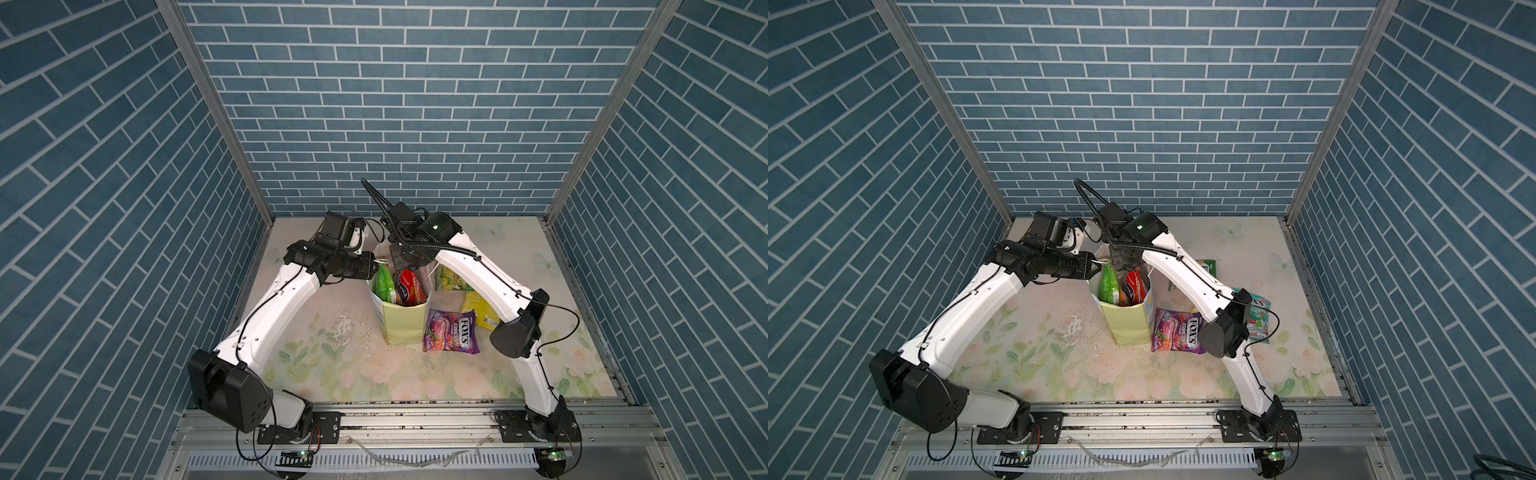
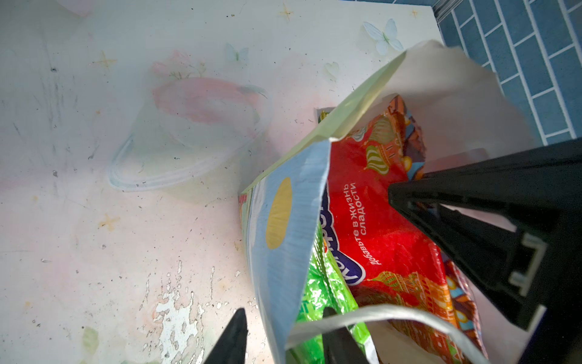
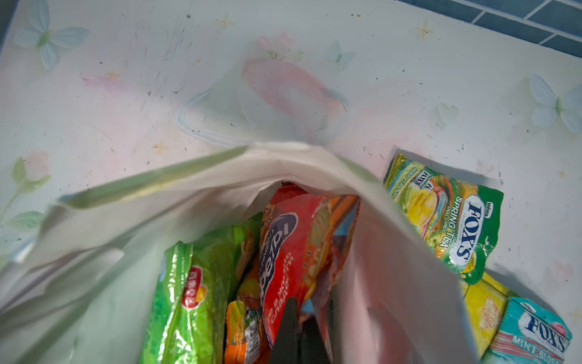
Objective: Take the snacks out of the paper bag
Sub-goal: Pick up the snack from the paper bag.
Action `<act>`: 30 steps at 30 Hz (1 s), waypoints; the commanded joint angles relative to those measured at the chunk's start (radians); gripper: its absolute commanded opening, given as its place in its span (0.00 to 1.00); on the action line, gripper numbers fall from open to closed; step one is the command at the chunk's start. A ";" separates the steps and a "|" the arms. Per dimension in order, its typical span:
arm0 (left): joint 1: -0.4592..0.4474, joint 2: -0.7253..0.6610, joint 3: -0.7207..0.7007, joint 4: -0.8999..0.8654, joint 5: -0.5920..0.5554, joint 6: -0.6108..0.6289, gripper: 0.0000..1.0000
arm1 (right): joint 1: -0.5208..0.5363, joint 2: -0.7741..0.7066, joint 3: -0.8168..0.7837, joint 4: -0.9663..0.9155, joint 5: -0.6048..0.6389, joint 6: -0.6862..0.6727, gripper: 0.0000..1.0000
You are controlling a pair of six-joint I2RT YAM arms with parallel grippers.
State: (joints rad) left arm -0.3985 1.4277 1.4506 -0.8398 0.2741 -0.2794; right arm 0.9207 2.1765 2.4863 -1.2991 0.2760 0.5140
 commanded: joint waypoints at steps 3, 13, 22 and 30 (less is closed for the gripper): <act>0.006 0.011 0.029 -0.015 -0.011 0.002 0.41 | -0.005 -0.110 0.054 0.079 0.029 -0.029 0.00; 0.003 0.006 0.027 -0.026 -0.010 0.001 0.41 | -0.008 -0.102 0.065 0.088 0.017 -0.028 0.00; 0.000 0.002 0.034 -0.031 -0.013 0.000 0.41 | -0.011 -0.103 0.079 0.107 -0.002 -0.035 0.00; 0.001 -0.008 0.057 -0.031 -0.009 0.013 0.52 | -0.011 -0.116 0.077 0.120 0.005 -0.059 0.00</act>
State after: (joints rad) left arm -0.3988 1.4334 1.4799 -0.8608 0.2699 -0.2756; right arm 0.9157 2.1597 2.5065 -1.2621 0.2516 0.4881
